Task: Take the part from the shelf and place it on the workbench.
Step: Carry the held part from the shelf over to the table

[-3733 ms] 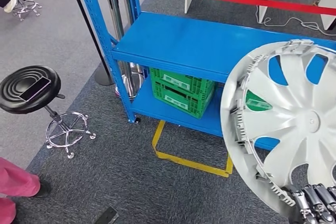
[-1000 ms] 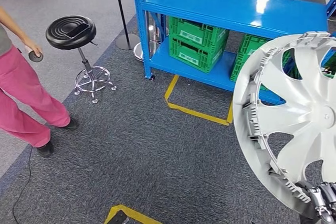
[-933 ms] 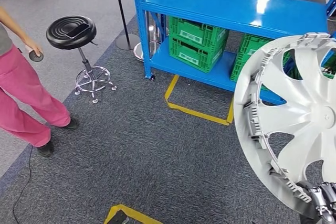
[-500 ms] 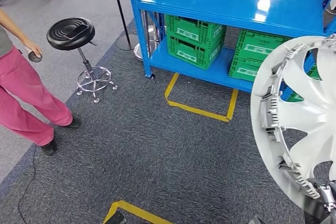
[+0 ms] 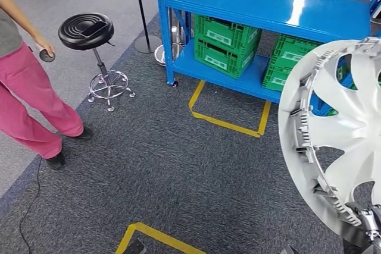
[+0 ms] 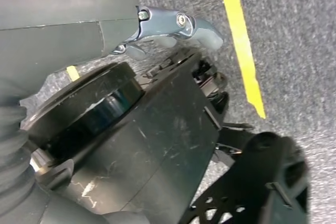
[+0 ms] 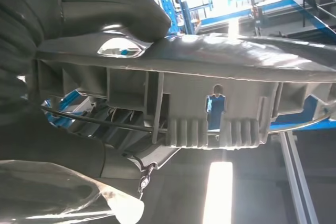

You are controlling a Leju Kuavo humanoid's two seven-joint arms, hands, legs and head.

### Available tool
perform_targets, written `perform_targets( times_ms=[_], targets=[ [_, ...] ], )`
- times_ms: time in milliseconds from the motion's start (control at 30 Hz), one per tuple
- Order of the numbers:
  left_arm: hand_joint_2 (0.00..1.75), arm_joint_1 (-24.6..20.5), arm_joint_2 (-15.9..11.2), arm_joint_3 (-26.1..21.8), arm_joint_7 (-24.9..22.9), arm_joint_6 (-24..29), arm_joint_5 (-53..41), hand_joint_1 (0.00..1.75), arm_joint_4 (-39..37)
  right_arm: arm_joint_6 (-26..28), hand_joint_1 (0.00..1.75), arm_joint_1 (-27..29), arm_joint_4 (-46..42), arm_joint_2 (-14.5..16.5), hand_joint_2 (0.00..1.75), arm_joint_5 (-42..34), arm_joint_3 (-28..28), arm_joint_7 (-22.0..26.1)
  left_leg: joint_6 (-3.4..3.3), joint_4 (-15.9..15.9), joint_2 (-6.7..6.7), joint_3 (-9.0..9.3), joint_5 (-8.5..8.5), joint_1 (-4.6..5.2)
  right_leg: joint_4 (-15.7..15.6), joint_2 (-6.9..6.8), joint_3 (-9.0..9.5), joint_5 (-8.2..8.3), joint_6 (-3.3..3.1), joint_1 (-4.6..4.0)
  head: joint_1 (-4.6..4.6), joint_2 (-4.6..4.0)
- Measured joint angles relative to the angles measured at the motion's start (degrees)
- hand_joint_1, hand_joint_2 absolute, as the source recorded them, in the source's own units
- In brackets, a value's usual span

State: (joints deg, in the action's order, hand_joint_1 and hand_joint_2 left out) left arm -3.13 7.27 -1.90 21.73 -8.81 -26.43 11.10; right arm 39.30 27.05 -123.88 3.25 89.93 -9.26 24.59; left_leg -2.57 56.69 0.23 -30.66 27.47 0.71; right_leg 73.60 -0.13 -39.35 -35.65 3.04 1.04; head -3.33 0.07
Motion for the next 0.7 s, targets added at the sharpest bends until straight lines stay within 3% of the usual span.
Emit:
perform_targets(
  times_ms=[33, 100, 167, 267, 333, 367, 433, 500, 533, 567, 633, 700],
  targets=[
    [1.75, 0.03, 0.03, 0.0, -0.07, -0.07, -0.01, 0.0, 0.0, 0.0, 1.75, 0.03, 0.08, -0.01, 1.75, 0.01, 0.01, 0.01, 0.02, 0.11, -0.01, -0.09, -0.04, 0.02, -0.92, -0.01, 0.76, 0.92, 0.06, 0.03, 0.01, 0.0],
    [1.75, 0.05, 0.1, 0.0, -0.11, -0.17, 0.0, 0.0, 0.0, 0.0, 1.75, -0.03, 0.17, -0.02, 1.75, 0.0, 0.03, 0.02, 0.17, 0.46, -0.1, -0.15, 0.01, 0.0, -8.23, -0.02, 4.94, 4.29, 0.04, 0.12, 0.02, 0.0],
    [1.75, -0.01, 0.14, 0.0, -0.11, -0.21, 0.0, 0.0, 0.0, 0.0, 1.75, -0.15, 0.19, -0.03, 1.75, -0.01, 0.05, 0.01, 0.63, 1.05, -0.2, -0.46, 0.13, 0.22, -14.45, 0.04, 8.36, 5.85, -0.29, 0.09, 0.06, 0.0],
    [1.75, -0.02, 0.19, -0.01, -0.12, -0.21, -0.03, 0.0, 0.0, 0.0, 1.75, -0.09, 0.19, -0.03, 1.75, -0.01, 0.08, -0.04, 1.41, 1.41, -0.24, -0.95, -0.09, 0.38, -15.51, 0.18, 8.86, 5.95, -1.27, -0.06, 0.04, 0.0],
    [1.75, -0.03, 0.2, -0.01, -0.12, -0.19, -0.04, 0.0, 0.0, 0.0, 1.75, -0.08, 0.19, -0.03, 1.75, -0.01, 0.07, -0.04, 2.02, 2.62, -0.26, -1.48, 0.99, 0.25, -15.75, 0.04, 8.75, 6.3, -1.96, 0.09, -0.08, 0.0],
    [1.75, -0.05, 0.2, -0.01, -0.12, -0.17, -0.04, 0.0, 0.0, 0.0, 1.75, -0.1, 0.18, -0.03, 1.75, -0.01, 0.07, -0.04, 2.36, 4.66, -0.27, -2.32, 2.45, 0.14, -15.89, -0.06, 8.68, 6.47, -2.26, 0.2, -0.17, 0.0],
    [1.75, -0.05, 0.19, -0.01, -0.11, 0.07, -0.03, 0.0, 0.0, 0.0, 1.75, -0.12, 0.18, -0.03, 1.75, -0.02, 0.05, -0.05, 2.96, 11.94, -0.27, -5.32, 6.5, -0.14, -15.92, -0.23, 8.43, 6.64, -2.59, 0.23, -0.38, 0.0],
    [1.75, -0.06, 0.18, -0.03, -0.1, 0.46, 0.02, 0.0, 0.0, 0.0, 1.75, -0.1, 0.19, -0.03, 1.75, -0.03, 0.05, -0.07, 3.27, 17.75, -0.27, -7.55, 8.49, -0.4, -15.89, -0.33, 8.23, 6.72, -2.66, 0.22, -0.39, 0.0],
    [1.75, -0.06, 0.17, -0.04, -0.09, 0.58, 0.03, 0.0, 0.0, 0.0, 1.75, -0.09, 0.19, -0.03, 1.75, -0.03, 0.04, -0.06, 3.31, 17.67, -0.26, -7.3, 7.81, -0.52, -15.88, -0.34, 8.23, 6.75, -2.65, 0.23, -0.39, 0.0],
    [1.75, -0.07, 0.17, -0.06, -0.09, 0.63, 0.05, 0.0, 0.0, 0.0, 1.75, -0.09, 0.19, -0.03, 1.75, -0.03, 0.04, -0.02, 3.29, 15.32, -0.26, -6.02, 6.12, -0.63, -15.88, -0.33, 8.3, 6.77, -2.63, 0.24, -0.39, 0.0],
    [1.75, -0.07, 0.17, -0.1, -0.1, 0.66, 0.05, 0.0, 0.0, 0.0, 1.75, -0.12, 0.19, -0.03, 1.75, -0.03, 0.03, 0.28, 3.06, 7.33, -0.27, -2.11, 2.25, -0.73, -15.84, -0.28, 8.41, 6.79, -2.42, 0.17, -0.38, 0.0],
    [1.75, -0.12, 0.23, -0.18, -0.15, 0.69, 0.05, 0.0, 0.0, 0.0, 1.75, -0.16, 0.17, -0.02, 1.75, -0.03, 0.03, 0.67, 2.87, 1.94, -0.28, 0.07, 0.84, -0.7, -15.58, -0.21, 8.04, 6.78, -2.2, -0.06, -0.31, 0.0]
  ],
)
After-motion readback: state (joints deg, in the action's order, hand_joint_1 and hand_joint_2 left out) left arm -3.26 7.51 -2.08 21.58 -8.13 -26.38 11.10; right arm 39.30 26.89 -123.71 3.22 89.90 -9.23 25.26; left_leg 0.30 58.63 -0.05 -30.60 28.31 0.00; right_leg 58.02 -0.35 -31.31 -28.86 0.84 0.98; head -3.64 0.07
